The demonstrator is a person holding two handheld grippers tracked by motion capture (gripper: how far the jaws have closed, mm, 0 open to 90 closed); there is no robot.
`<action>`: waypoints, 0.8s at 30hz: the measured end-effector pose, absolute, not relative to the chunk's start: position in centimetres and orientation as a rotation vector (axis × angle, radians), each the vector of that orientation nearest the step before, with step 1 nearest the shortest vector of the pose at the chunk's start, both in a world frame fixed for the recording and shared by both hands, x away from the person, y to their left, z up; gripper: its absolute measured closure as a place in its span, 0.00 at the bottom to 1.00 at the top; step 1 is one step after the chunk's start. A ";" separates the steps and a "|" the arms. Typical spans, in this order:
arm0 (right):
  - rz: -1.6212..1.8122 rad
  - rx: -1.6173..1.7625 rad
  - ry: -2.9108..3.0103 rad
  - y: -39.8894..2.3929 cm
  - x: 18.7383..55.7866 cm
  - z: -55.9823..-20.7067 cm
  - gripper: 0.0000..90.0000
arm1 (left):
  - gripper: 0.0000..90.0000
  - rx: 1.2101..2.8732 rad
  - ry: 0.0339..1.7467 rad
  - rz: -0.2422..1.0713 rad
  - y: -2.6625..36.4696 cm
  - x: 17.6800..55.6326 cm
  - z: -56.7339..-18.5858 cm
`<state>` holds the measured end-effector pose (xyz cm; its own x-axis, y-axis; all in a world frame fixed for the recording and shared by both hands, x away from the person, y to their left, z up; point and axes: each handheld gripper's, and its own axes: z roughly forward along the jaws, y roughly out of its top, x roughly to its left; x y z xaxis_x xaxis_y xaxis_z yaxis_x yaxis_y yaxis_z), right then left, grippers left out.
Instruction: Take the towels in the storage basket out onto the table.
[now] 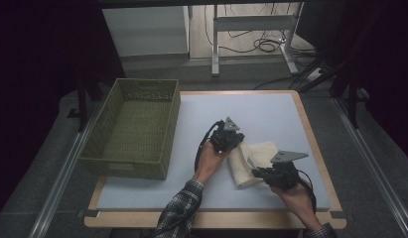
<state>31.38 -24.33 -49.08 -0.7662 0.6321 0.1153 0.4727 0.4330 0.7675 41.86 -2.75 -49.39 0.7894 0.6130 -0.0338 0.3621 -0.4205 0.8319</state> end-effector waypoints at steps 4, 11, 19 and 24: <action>1.241 1.003 2.472 -25.7 31.5 -49.2 0.94 | 0.96 2.058 0.704 0.340 -4.1 42.2 -49.4; 1.224 1.055 2.441 -27.7 31.5 -49.4 0.94 | 0.96 2.086 0.673 0.346 -6.4 42.8 -49.4; 1.211 1.083 2.418 -29.1 31.6 -49.2 0.94 | 0.96 2.090 0.661 0.353 -8.2 43.2 -49.3; 1.197 1.100 2.403 -29.8 31.7 -49.5 0.93 | 0.95 2.098 0.663 0.347 -9.3 43.4 -49.7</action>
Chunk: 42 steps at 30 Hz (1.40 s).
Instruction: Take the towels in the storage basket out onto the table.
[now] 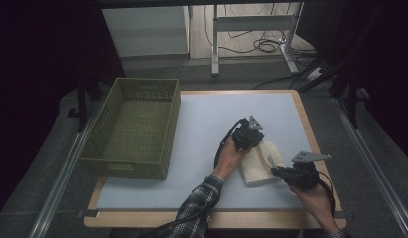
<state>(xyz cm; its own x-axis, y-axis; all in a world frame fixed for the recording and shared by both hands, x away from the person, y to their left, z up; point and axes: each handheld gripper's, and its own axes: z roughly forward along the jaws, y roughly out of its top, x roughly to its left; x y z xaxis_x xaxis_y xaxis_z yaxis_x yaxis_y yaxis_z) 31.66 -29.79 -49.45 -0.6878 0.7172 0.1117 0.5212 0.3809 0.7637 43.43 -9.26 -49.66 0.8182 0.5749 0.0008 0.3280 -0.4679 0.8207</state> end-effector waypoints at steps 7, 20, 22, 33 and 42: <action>1.179 1.124 2.397 -30.4 31.8 -50.1 0.92 | 0.82 2.103 0.685 0.339 -9.8 43.7 -50.4; 1.086 1.174 2.279 -33.8 31.4 -49.0 0.66 | 0.44 2.037 0.715 0.398 -8.0 43.0 -48.9; 1.059 1.193 2.262 -34.6 31.4 -48.8 0.64 | 0.43 2.041 0.725 0.396 -7.5 42.9 -49.0; 1.031 1.193 2.221 -35.1 31.5 -47.5 0.62 | 0.40 2.059 0.770 0.414 -4.2 42.1 -50.0; 1.031 1.182 2.206 -34.8 31.7 -46.7 0.62 | 0.28 2.073 0.850 0.423 -0.9 40.9 -51.1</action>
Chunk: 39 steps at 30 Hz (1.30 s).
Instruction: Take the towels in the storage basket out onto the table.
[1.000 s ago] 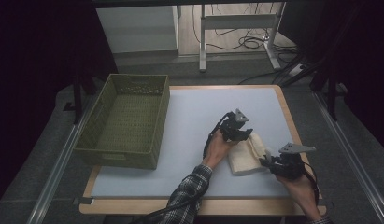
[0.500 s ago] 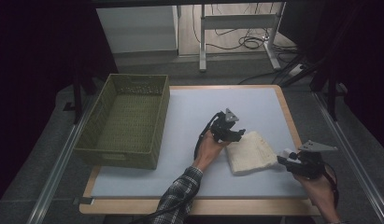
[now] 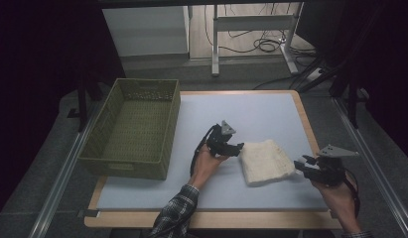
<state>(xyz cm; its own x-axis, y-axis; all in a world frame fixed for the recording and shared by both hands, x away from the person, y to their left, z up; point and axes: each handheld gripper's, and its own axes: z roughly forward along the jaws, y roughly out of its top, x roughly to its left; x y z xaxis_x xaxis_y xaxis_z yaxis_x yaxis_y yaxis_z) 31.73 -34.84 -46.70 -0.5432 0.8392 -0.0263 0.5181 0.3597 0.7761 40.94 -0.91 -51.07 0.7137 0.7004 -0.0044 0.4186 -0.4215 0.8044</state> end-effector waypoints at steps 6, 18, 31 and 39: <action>1.039 1.185 2.210 -34.6 32.0 -46.4 0.61 | 0.22 2.116 0.911 0.412 1.4 39.7 -52.1; 1.044 1.148 2.257 -32.9 32.3 -46.1 0.61 | 0.17 2.162 1.014 0.371 5.7 35.7 -54.2; 1.016 1.208 2.334 -32.6 33.1 -48.2 0.68 | 0.14 2.148 1.025 0.380 6.9 34.1 -54.4; 0.992 1.210 2.387 -31.5 33.4 -50.5 0.96 | 0.14 2.145 1.023 0.380 6.9 34.1 -54.5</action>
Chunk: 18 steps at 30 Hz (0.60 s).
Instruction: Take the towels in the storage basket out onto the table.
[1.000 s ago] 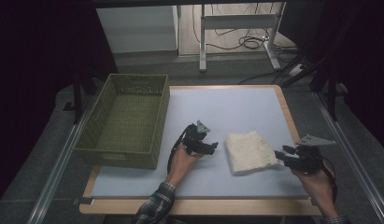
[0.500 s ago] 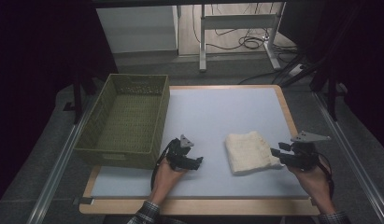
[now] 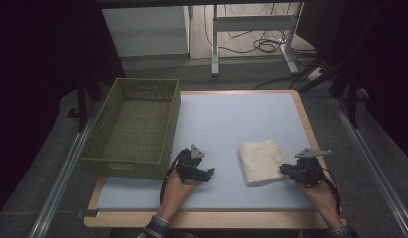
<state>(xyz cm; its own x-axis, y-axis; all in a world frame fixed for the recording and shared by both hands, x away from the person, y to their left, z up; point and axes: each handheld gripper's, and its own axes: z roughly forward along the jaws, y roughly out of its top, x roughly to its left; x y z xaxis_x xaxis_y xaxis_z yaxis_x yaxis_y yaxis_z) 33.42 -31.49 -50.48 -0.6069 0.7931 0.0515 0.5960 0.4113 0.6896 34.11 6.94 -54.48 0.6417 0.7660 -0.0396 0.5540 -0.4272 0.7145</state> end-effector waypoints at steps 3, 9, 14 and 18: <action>0.996 1.183 2.377 -31.4 33.2 -49.9 0.98 | 0.14 2.145 1.023 0.381 6.9 34.1 -54.5; 1.018 1.170 2.314 -32.5 32.9 -47.5 0.98 | 0.14 2.145 1.023 0.382 6.9 34.1 -54.5; 0.963 1.232 2.321 -33.6 33.8 -48.4 0.98 | 0.14 2.145 1.023 0.383 6.9 34.1 -54.5; 0.918 1.285 2.354 -33.9 34.4 -50.2 0.98 | 0.14 2.145 1.023 0.383 6.9 34.1 -54.5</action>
<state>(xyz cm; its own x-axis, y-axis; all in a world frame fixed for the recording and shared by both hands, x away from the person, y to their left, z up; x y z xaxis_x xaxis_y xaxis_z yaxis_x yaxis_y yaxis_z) 34.39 -33.91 -50.16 -0.5521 0.8330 0.0358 0.6372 0.3938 0.6625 34.10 6.93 -54.51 0.6412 0.7664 -0.0377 0.5530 -0.4275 0.7151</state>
